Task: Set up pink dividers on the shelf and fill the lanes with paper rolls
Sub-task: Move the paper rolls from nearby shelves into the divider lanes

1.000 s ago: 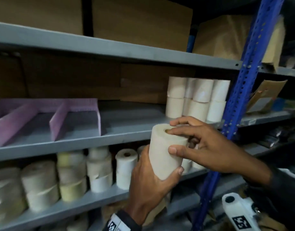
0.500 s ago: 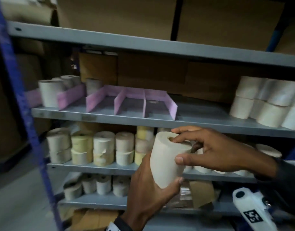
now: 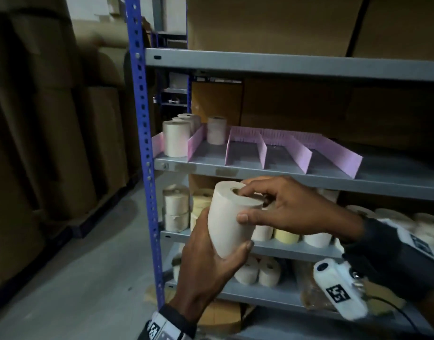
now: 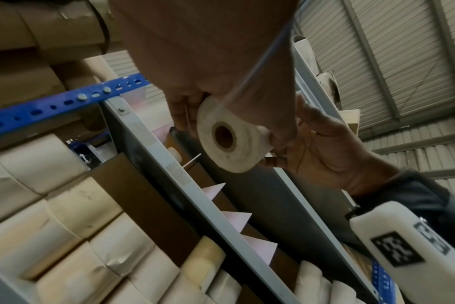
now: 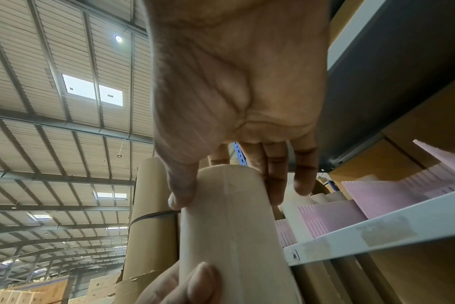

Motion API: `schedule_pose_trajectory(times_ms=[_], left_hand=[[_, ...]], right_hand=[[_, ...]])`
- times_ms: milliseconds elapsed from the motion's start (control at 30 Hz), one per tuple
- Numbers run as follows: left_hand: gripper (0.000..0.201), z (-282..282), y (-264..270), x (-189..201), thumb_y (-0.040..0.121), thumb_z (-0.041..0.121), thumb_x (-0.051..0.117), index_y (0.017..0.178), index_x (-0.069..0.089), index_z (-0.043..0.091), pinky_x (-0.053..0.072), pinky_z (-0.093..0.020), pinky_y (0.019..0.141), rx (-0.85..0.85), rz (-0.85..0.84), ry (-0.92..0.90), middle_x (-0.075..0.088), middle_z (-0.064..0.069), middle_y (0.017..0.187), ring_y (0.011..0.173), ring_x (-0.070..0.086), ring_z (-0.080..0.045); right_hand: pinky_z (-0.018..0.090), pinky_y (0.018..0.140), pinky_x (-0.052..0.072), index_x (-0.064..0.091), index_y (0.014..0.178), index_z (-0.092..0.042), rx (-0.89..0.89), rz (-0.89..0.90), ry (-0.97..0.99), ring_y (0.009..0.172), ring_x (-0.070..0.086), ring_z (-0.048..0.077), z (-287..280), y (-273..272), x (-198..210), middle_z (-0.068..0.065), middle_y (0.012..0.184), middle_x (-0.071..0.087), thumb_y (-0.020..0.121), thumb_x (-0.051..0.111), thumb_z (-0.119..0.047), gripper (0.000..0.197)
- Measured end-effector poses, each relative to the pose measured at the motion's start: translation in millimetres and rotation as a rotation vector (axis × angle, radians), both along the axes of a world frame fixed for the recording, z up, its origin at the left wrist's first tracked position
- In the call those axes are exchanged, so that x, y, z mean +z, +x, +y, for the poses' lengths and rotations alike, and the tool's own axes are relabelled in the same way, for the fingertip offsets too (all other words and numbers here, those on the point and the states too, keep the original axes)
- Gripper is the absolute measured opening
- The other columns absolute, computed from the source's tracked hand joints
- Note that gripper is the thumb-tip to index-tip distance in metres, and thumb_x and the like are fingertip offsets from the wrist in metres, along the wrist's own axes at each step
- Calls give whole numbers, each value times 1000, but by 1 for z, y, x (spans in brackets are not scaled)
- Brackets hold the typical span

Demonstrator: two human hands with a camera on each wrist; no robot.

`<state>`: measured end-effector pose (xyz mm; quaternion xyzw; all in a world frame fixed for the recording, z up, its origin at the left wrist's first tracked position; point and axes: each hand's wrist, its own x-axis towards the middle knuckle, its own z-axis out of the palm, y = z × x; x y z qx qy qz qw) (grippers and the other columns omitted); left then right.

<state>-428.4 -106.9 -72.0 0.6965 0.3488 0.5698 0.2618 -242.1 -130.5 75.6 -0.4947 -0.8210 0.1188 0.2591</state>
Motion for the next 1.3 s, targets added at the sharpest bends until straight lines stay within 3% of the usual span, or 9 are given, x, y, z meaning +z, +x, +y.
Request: schedule_pose_trajectory(times_ms=[133, 267, 367, 533, 800, 1000, 1100, 1200, 1300], left_hand=[[88, 22, -30, -6, 79, 66, 76, 154, 38, 39, 61, -40, 85, 63, 12, 31, 62, 17, 139, 118, 66, -6], [82, 32, -33, -10, 90, 51, 62, 158, 38, 11, 58, -47, 100, 253, 78, 155, 52, -10, 154, 139, 54, -25], [73, 39, -27, -15, 92, 37, 58, 157, 32, 13, 52, -51, 108, 259, 104, 245, 43, -20, 158, 145, 46, -35], [73, 63, -15, -23, 87, 25, 72, 153, 45, 11, 51, -52, 108, 249, 257, 292, 35, -17, 160, 146, 41, -36], [81, 122, 10, -10, 87, 32, 72, 155, 42, 0, 44, -60, 112, 241, 515, 217, 23, -24, 167, 152, 33, -42], [85, 162, 22, -10, 91, 37, 65, 161, 30, 5, 24, -56, 126, 221, 547, 171, 5, -16, 173, 160, 14, -33], [86, 177, 29, -11, 89, 38, 66, 160, 32, 4, 25, -57, 125, 224, 550, 160, 8, -17, 172, 159, 19, -35], [87, 188, 34, -9, 85, 39, 68, 158, 37, 3, 30, -59, 120, 255, 543, 178, 17, -20, 171, 155, 28, -37], [88, 199, 38, -6, 83, 39, 70, 157, 39, 3, 34, -62, 118, 290, 576, 204, 21, -21, 169, 152, 33, -39]], right_hand=[[25, 90, 52, 68, 115, -34, -26, -38, 61, 113, 56, -5, 27, -36, -1, -30, 112, 63, 74, 68, -66, 52], [31, 93, 52, 70, 116, -27, -79, -40, 79, 115, 57, -1, 56, -60, 3, -18, 117, 67, 75, 73, -58, 52], [33, 95, 52, 70, 119, -23, -129, -111, 122, 112, 58, 1, 78, -68, 11, -12, 122, 66, 76, 73, -56, 54], [32, 89, 51, 67, 123, -24, -211, -202, 167, 110, 58, 6, 114, -67, 25, -7, 127, 65, 78, 65, -63, 60], [53, 94, 43, 65, 124, -26, -300, -338, 212, 116, 56, 17, 176, -53, 43, -6, 126, 66, 77, 56, -71, 65], [45, 93, 29, 66, 122, -28, -348, -367, 242, 121, 52, 16, 222, -37, 37, -9, 127, 65, 79, 56, -73, 63], [36, 80, 19, 66, 122, -29, -365, -360, 245, 120, 50, 15, 241, -28, 32, -9, 127, 65, 80, 57, -72, 61], [31, 80, 24, 64, 126, -25, -311, -305, 217, 120, 50, 14, 257, -22, 31, -6, 130, 63, 83, 58, -66, 60], [38, 84, 31, 63, 127, -25, -285, -393, 159, 122, 46, 20, 273, -18, 40, -3, 126, 64, 86, 56, -63, 57]])
